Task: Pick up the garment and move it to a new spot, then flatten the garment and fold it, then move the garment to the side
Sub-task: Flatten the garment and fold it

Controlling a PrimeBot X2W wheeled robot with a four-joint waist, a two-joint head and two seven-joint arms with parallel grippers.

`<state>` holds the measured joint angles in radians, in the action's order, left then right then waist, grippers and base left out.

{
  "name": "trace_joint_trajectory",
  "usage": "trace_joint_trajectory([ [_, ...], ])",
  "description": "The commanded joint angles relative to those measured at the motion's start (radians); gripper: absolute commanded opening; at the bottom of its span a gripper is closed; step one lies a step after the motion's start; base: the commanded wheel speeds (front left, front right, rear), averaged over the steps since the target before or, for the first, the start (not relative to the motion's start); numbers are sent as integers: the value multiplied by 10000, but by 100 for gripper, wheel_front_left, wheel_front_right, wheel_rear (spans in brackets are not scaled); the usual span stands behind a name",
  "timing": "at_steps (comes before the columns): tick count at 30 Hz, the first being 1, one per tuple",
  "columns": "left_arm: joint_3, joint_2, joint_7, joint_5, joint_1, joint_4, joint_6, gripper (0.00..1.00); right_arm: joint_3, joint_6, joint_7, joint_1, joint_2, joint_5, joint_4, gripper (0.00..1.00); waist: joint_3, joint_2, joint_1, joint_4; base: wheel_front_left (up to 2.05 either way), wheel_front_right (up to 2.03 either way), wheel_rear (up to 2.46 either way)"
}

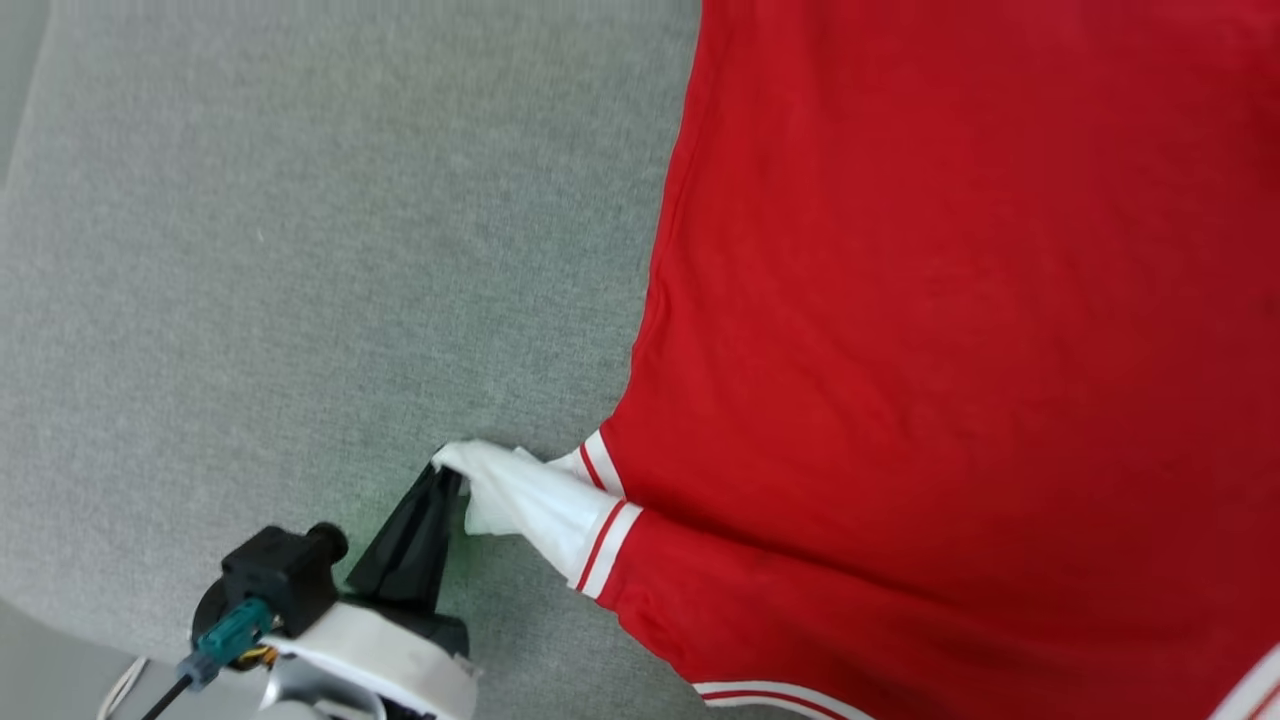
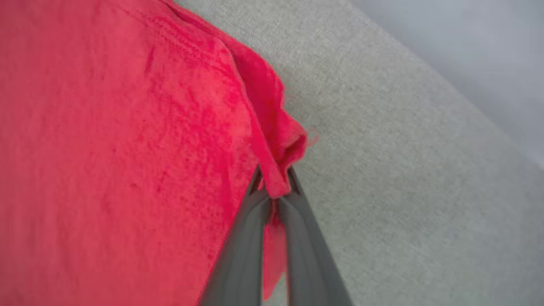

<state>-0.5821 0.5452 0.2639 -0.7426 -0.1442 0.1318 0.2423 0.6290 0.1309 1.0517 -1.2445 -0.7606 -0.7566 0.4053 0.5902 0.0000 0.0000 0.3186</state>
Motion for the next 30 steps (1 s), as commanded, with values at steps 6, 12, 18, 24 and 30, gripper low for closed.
trace_joint_trajectory([
  [6, 260, 390, -25, -41, 819, 228, 332, 0, 1241, -3, -715, 773, -1081, -1003, -1644, 0, -1693, 0, 0, -985, 0, 0, 0],
  [12, 342, 728, -193, -165, 1439, 484, 641, 0, 1738, -5, -1758, 2043, -2498, -1979, -3066, 0, -2546, 0, 0, -1604, 0, 0, 0],
  [18, 462, 984, -284, -282, 1981, 657, 918, 0, 1749, -5, -2745, 4057, -3984, -2599, -3772, 0, -3158, 0, 0, -2127, 0, 0, 0],
  [24, 600, 1143, -258, -447, 2372, 735, 1033, 0, 2038, -5, -3392, 6412, -4783, -3145, -4113, 0, -3520, 0, 0, -2542, 0, 0, 0],
  [30, 646, 1244, -219, -501, 2607, 760, 1082, 0, 2006, -5, -4737, 9035, -4575, -3745, -3733, 0, -3706, 0, 0, -2816, 0, 0, 0],
])
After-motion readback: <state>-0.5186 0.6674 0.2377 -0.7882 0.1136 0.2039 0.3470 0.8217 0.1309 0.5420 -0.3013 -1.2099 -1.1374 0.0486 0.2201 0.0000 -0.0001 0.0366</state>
